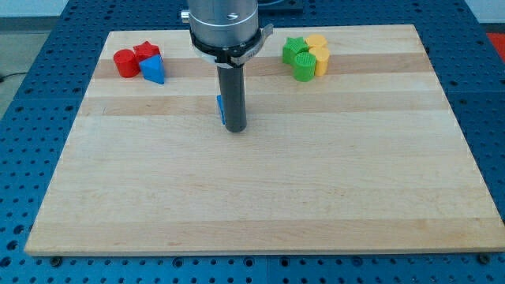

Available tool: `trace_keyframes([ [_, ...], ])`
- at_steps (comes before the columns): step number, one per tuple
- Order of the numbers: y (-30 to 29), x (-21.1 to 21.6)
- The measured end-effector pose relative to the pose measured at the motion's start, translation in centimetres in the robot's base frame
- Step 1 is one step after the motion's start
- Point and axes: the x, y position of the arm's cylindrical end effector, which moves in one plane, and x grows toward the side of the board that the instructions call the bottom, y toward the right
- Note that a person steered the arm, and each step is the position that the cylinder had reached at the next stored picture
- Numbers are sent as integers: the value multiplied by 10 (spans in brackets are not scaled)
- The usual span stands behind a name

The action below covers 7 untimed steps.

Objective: Drag the blue cube at the bottom of the red circle

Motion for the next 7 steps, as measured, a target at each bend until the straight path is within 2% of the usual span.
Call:
trace_keyframes([
  [1,35,-23],
  [2,-22,-27],
  [3,-102,8],
  [4,-121,13],
  [5,-121,-5],
  [6,-131,-41],
  [7,-150,-47],
])
